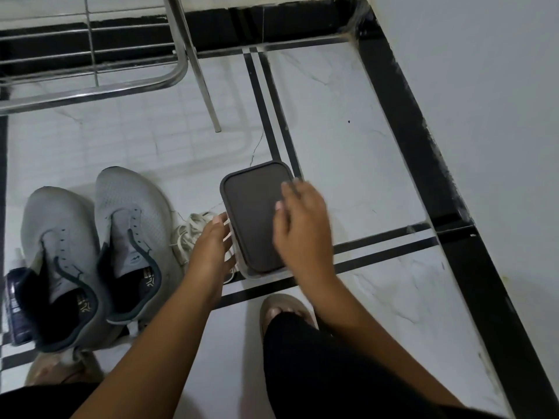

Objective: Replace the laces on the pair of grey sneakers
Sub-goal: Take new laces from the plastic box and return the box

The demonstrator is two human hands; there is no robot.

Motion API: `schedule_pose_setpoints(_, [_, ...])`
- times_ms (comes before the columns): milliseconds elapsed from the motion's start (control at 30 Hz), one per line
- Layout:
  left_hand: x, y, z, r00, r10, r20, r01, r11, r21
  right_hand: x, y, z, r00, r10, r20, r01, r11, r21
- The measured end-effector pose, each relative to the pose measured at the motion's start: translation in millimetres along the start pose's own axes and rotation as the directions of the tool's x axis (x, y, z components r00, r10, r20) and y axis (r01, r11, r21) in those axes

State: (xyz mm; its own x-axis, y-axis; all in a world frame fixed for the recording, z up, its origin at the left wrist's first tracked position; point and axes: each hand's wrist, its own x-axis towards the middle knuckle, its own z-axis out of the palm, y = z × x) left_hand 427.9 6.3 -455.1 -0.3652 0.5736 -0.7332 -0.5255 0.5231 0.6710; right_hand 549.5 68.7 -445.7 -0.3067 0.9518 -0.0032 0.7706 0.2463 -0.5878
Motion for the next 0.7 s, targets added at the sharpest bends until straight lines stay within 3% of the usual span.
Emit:
schedule_pose_setpoints(100, [-1, -2, 1, 1.000, -0.013, 0.004, 0.013, 1.000, -0.015, 20, 21, -6, 0.972, 0.174, 0.158, -0.176, 0.984, -0.001])
schedule_pose_setpoints(167, [-1, -4, 1, 1.000, -0.017, 0.003, 0.017, 0.999, -0.027, 22, 26, -4, 0.939, 0.248, 0.238, -0.276, 0.957, 0.092])
schedule_pose_setpoints(267, [-1, -7, 1, 0.999, -0.041, 0.010, 0.041, 0.999, -0.034, 13, 25, -2, 0.927, 0.348, 0.141, -0.369, 0.912, 0.179])
schedule_pose_setpoints(567, [-9, -12, 5, 0.998, 0.032, 0.054, -0.035, 0.998, 0.061, -8, 26, 12, 0.949, 0.316, 0.006, -0.315, 0.944, 0.094])
schedule_pose_setpoints(700, [-8, -20, 2, 0.993, 0.106, 0.050, -0.113, 0.979, 0.168, -17, 30, 21, 0.978, 0.192, -0.078, -0.191, 0.981, 0.021])
